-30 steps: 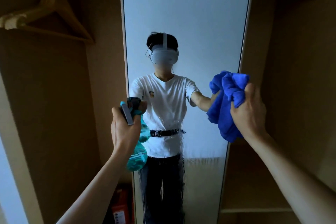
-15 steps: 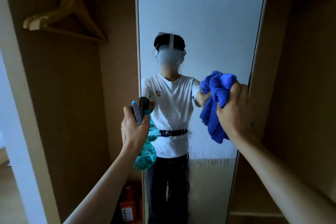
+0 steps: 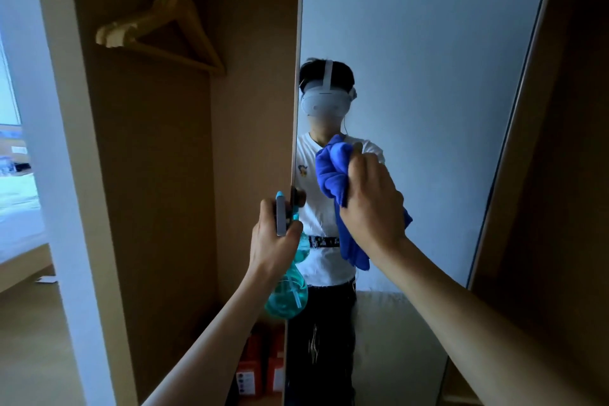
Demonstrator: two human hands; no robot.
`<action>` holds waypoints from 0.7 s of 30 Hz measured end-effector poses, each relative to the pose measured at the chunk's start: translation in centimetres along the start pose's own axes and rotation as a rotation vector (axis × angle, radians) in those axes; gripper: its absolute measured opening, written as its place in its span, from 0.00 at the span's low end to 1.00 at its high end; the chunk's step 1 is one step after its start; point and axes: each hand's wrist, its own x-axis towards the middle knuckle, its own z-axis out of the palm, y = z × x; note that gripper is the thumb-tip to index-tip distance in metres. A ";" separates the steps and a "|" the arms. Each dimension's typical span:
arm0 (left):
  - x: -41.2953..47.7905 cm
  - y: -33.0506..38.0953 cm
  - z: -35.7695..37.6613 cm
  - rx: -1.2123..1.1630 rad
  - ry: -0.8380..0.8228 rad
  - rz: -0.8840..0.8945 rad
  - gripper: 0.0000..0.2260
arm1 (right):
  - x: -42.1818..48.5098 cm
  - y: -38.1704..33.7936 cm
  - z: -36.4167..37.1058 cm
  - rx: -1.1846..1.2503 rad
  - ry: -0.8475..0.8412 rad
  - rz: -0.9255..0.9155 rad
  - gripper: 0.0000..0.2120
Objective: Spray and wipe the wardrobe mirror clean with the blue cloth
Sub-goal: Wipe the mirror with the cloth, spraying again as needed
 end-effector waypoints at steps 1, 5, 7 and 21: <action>0.0 -0.2 -0.1 -0.007 -0.010 -0.003 0.08 | 0.1 -0.4 0.1 -0.003 -0.014 -0.034 0.19; -0.1 -1.0 -0.5 -0.030 -0.061 -0.010 0.07 | 0.1 -1.9 0.5 -0.019 -0.121 -0.163 0.21; -0.2 -1.4 -0.7 -0.018 -0.084 -0.011 0.09 | 0.1 -2.3 0.5 -0.015 -0.127 -0.194 0.20; -0.5 -3.1 -1.2 -0.052 -0.167 -0.026 0.08 | 3.3 -1.7 -1.8 -0.190 -0.221 -0.441 0.27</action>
